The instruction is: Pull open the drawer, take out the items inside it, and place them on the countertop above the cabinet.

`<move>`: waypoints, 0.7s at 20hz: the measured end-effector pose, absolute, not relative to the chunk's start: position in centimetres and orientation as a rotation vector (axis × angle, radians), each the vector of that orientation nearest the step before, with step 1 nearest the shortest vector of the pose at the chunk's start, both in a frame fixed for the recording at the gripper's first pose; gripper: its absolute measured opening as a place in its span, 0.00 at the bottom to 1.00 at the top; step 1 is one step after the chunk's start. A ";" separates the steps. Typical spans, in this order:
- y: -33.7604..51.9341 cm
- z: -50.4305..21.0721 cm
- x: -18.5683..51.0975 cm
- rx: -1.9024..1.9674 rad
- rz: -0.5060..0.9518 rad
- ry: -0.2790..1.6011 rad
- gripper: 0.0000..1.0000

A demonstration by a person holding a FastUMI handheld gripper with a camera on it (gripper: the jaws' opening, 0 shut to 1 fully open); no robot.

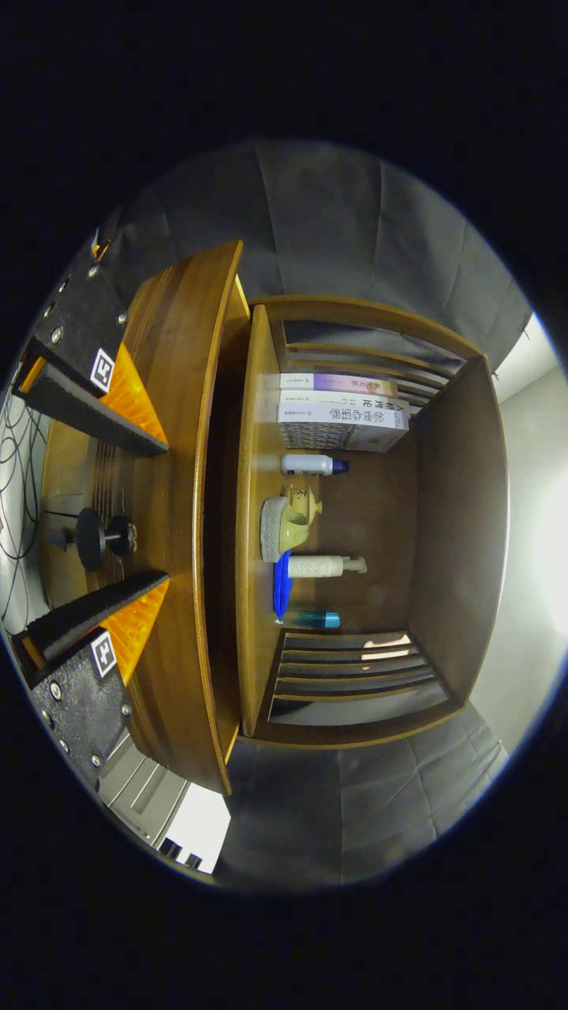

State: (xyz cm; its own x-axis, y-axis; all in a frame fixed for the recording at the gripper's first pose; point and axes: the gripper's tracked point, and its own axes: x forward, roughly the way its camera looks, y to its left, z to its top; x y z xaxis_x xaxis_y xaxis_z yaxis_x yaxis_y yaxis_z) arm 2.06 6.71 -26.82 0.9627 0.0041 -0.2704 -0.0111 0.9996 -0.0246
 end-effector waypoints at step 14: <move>7.1 -28.5 8.6 -0.097 0.002 0.284 0.94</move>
